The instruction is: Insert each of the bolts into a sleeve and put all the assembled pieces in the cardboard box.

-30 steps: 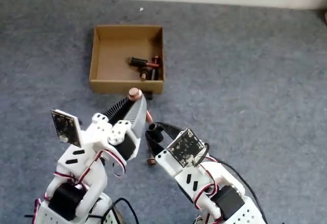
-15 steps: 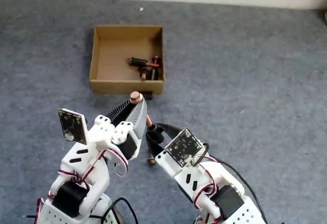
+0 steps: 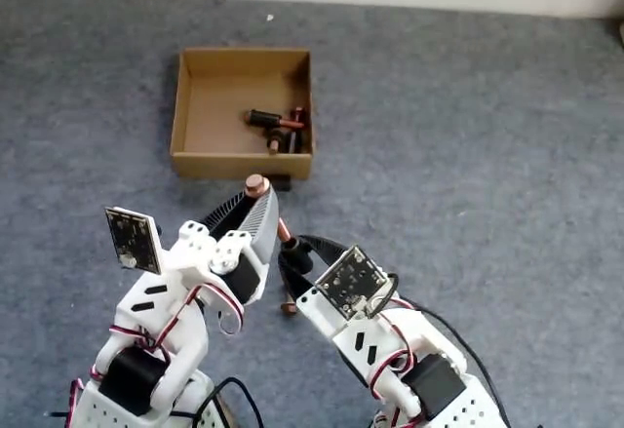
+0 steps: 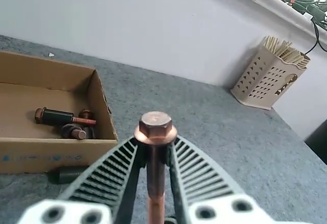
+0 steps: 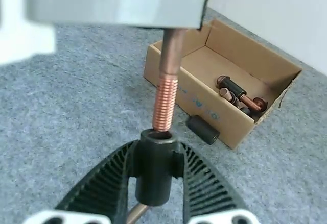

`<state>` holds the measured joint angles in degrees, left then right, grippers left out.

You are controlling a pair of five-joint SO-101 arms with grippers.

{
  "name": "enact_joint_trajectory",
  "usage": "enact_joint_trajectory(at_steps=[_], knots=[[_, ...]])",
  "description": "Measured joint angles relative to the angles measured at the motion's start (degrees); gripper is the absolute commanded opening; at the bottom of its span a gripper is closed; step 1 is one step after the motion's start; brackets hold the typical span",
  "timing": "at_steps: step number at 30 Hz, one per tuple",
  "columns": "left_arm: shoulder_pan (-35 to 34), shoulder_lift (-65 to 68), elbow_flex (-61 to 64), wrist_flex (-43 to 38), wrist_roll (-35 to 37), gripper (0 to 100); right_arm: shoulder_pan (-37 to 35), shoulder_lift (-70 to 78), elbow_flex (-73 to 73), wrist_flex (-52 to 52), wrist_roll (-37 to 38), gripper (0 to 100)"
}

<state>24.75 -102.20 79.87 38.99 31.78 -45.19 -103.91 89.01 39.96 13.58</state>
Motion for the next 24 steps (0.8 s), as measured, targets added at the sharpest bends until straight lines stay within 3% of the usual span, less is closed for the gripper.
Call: enact_joint_trajectory(at_steps=[6, 24], knots=[[2.99, 0.7, 0.09, 0.97, 0.09, 1, 0.09, -0.09, -0.09, -0.09, 0.0, 0.5], [3.08, 0.09, 0.09, 3.52, 0.18, 1, -0.18, -0.09, -0.09, -0.09, 0.0, 0.5]])
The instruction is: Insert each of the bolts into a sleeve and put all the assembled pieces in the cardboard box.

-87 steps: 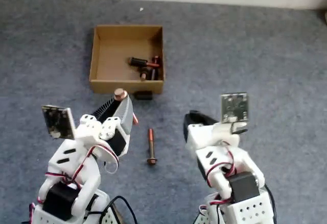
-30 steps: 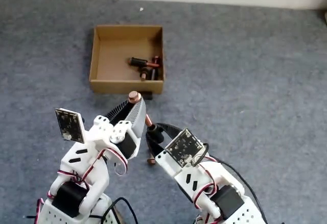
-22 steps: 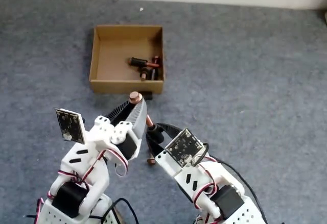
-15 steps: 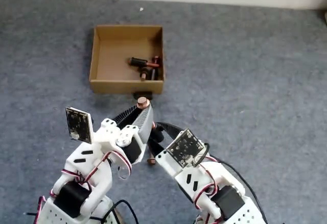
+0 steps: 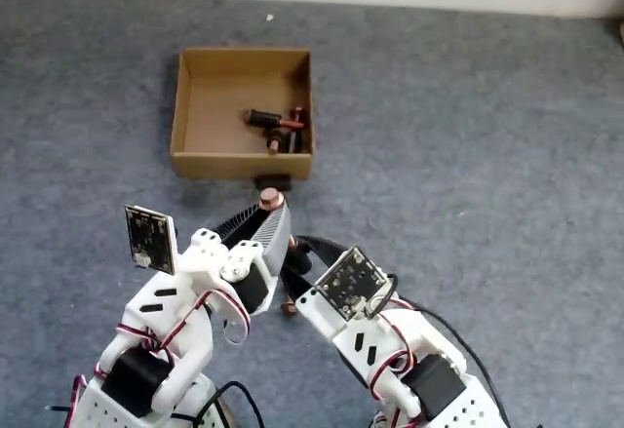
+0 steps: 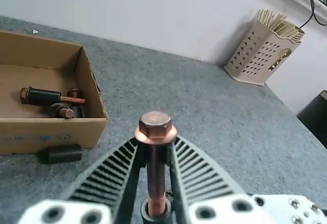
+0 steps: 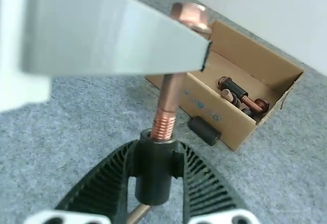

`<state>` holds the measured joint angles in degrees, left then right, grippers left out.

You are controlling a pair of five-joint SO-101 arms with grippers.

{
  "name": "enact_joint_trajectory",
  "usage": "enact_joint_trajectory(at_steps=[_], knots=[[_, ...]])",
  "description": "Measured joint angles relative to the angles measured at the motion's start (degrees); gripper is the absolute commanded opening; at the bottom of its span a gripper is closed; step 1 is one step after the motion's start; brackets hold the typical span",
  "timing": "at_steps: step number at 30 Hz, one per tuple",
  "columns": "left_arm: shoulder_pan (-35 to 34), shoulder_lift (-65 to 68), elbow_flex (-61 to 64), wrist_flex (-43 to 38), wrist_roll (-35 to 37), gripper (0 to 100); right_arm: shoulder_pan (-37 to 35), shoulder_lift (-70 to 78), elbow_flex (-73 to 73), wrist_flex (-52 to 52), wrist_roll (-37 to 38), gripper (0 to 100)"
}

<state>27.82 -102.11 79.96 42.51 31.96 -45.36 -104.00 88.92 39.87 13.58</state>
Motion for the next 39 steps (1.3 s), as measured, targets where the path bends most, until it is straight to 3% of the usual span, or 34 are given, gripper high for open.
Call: enact_joint_trajectory(at_steps=[15, 20, 27, 39], knots=[[0.7, 0.53, -1.67, 0.09, 0.18, 1, 2.46, 0.0, -1.58, -3.25, 0.0, 0.5], [4.48, 0.53, -2.02, 0.7, -1.76, 1, 2.46, -0.09, -2.46, -3.25, 0.0, 0.5], [6.15, 0.53, -2.02, 5.8, -2.73, 23, 2.55, -0.09, -2.46, -3.25, 0.09, 0.5], [6.68, 0.53, -5.8, 10.73, -2.37, 11, 3.6, 0.0, -2.37, -3.25, 0.18, 0.5]])
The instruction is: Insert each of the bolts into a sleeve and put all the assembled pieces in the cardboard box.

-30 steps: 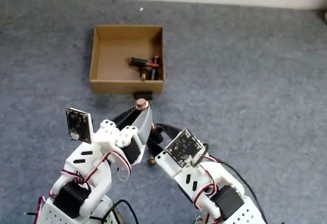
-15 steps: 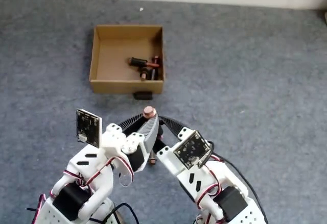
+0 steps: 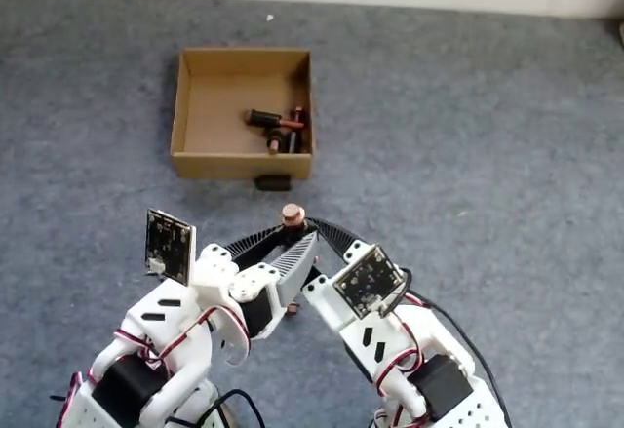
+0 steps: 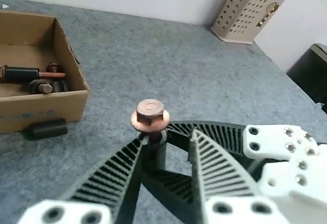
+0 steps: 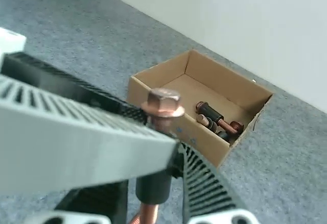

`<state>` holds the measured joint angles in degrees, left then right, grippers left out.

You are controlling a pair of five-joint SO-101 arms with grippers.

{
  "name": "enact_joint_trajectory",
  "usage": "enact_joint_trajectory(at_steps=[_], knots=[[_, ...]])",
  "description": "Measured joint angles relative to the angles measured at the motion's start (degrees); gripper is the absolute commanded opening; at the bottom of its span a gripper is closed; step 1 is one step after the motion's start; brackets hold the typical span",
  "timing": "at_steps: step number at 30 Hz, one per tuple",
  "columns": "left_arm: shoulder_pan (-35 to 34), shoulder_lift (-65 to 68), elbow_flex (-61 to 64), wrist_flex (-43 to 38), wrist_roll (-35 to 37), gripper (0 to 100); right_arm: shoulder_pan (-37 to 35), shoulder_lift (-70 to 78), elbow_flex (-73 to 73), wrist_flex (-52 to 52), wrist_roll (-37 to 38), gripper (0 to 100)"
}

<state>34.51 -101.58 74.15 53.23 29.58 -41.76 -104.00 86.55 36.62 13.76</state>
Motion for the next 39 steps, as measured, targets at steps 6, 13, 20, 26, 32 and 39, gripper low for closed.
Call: enact_joint_trajectory(at_steps=[6, 13, 20, 26, 32, 39], knots=[[-3.08, -0.53, -1.49, 0.18, -0.44, 11, 6.15, 0.09, 0.0, 0.0, -0.09, 0.5], [-12.75, -0.53, -1.58, 1.85, -4.4, 11, 9.41, 0.0, 0.0, 0.0, -0.09, 0.5], [-23.03, -0.53, -1.93, 8.35, -4.48, 11, 13.01, 0.0, 0.0, 0.7, -0.09, 0.5], [-34.37, -0.62, -1.93, 14.42, -4.75, 1, 14.95, 0.0, 0.0, 6.42, -0.09, 0.5], [-40.0, -0.62, 1.23, 15.21, -8.79, 1, 15.65, 3.34, -1.67, 8.88, -0.09, 0.5], [-44.66, -0.44, 9.67, 15.21, -10.99, 1, 15.65, 25.41, -16.09, 8.88, -0.09, 0.5]])
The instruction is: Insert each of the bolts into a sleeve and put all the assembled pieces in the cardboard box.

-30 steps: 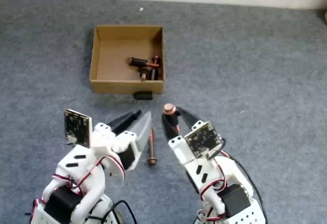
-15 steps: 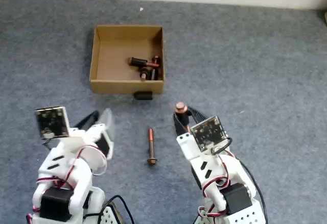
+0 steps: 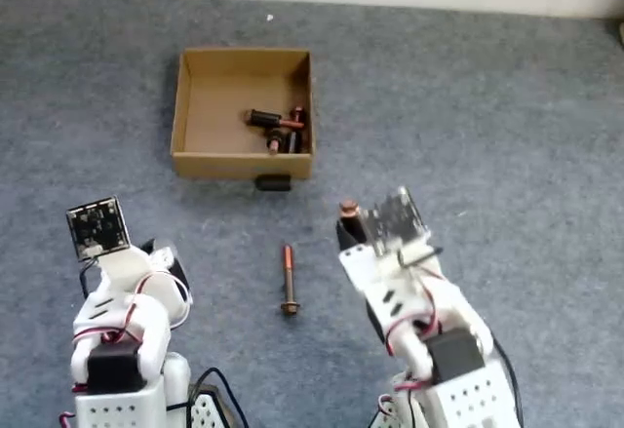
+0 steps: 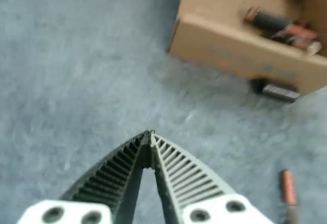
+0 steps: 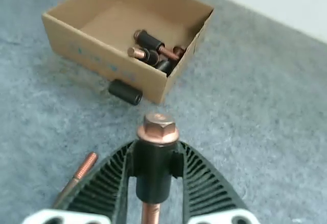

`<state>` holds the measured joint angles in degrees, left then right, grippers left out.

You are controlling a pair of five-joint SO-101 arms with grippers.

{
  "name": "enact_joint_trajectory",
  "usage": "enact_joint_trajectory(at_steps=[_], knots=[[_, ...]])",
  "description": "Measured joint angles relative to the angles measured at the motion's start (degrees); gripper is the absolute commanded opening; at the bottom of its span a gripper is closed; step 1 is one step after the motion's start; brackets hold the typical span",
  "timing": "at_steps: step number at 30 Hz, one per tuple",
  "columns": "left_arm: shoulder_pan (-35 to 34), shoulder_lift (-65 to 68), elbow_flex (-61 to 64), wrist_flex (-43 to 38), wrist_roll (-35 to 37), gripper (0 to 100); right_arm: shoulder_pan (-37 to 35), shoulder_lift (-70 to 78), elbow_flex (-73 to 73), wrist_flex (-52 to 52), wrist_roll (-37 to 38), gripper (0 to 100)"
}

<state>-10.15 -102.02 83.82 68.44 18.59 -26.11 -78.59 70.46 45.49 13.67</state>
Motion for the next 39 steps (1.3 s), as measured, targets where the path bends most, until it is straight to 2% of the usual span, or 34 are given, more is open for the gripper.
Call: enact_joint_trajectory(at_steps=[4, 10, 14, 17, 21, 29, 37, 39], knots=[[-0.7, 0.44, 2.99, 0.0, 0.0, 1, 0.0, 16.7, -10.73, -1.67, 0.0, 0.5], [-0.7, 0.18, 3.87, 0.0, 0.0, 1, 0.0, 39.47, -24.0, -10.29, 0.0, 0.5], [-0.7, 0.26, 4.31, 0.0, 0.0, 1, 0.0, 51.78, -31.56, -14.51, 0.0, 0.5], [-0.7, 0.35, 4.31, 0.0, 0.0, 1, -0.09, 58.99, -36.48, -17.49, -2.9, 0.5], [-0.7, 0.35, 4.31, 0.0, 0.0, 1, -0.09, 65.58, -40.53, -24.26, -4.66, 0.5], [-0.7, 0.35, 4.31, 0.0, 0.0, 1, -1.76, 71.91, -41.14, -44.13, -5.27, 0.5], [-0.7, 0.35, 4.31, 0.0, 0.0, 1, -4.66, 81.49, -41.14, -54.95, -5.27, 0.9], [-0.7, 0.35, 4.31, 0.0, 0.0, 1, -4.75, 84.22, -41.14, -56.97, -5.27, 4.6]])
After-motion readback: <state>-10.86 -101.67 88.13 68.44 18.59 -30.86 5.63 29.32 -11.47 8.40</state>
